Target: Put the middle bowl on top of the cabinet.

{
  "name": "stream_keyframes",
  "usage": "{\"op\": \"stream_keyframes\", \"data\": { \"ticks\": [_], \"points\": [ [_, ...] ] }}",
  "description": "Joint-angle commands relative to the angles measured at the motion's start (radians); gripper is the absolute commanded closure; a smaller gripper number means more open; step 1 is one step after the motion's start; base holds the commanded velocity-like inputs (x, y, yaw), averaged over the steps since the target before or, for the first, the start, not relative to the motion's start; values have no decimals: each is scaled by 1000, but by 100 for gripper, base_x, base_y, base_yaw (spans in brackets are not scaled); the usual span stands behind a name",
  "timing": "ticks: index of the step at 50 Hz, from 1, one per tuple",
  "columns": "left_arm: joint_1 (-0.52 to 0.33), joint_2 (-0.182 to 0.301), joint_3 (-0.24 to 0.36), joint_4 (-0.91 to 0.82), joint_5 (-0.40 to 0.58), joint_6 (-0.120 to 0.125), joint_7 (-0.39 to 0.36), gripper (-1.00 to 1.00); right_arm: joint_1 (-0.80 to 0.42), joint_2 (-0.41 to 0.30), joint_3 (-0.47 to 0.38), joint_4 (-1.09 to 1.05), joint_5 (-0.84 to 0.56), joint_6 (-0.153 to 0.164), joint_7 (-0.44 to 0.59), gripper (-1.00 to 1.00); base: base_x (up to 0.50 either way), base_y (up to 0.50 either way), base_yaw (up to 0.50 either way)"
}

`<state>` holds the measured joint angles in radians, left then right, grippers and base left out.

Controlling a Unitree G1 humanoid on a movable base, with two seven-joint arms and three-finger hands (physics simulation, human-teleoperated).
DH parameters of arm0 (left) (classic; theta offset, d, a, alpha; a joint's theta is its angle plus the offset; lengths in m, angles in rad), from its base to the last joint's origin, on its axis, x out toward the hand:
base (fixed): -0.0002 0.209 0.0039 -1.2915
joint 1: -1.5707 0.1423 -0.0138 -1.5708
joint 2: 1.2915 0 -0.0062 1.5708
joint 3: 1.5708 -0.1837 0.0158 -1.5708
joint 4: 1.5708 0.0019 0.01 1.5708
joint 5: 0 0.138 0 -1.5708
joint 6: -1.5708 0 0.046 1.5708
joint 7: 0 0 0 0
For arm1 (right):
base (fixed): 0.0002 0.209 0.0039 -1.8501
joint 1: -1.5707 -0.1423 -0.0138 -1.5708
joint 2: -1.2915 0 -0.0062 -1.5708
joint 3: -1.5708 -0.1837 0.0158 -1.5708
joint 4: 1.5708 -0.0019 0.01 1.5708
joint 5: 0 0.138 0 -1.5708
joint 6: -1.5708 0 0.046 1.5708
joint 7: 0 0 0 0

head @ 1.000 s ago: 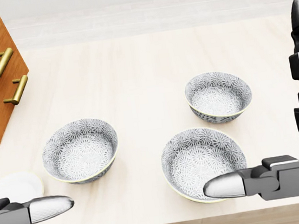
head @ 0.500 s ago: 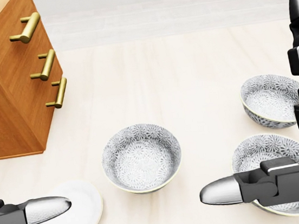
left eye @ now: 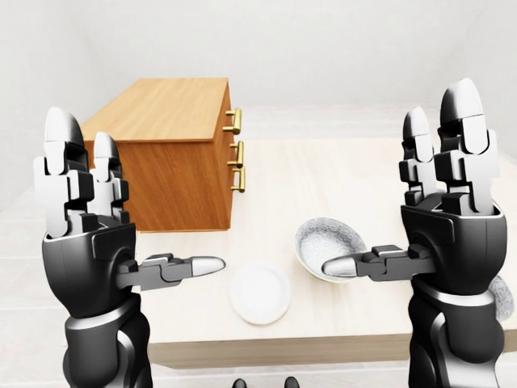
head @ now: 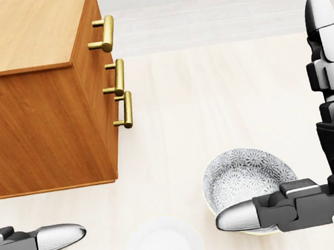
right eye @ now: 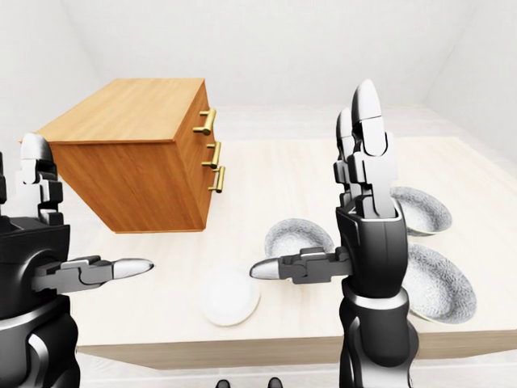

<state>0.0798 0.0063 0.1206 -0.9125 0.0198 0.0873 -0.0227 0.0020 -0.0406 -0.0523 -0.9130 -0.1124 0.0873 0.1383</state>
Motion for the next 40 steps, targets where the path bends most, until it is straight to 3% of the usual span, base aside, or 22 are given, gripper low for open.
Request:
{"op": "stream_keyframes", "data": {
  "ticks": [1, 21, 40],
  "points": [
    [11, -4, -8, 0, 1, 0, 0, -100, -9, 0, 6, 6, -22, 0, 10, -100, 19, 50, 0],
    [26, -7, -10, 13, 0, 0, 3, -100, 14, 12, 1, 24, -29, 0, 9, -100, 19, 50, 0],
    [32, -8, -14, 37, 4, 0, -1, -100, 26, 14, -3, 29, 6, 0, 15, -100, 4, -6, 0]
  ]
}}
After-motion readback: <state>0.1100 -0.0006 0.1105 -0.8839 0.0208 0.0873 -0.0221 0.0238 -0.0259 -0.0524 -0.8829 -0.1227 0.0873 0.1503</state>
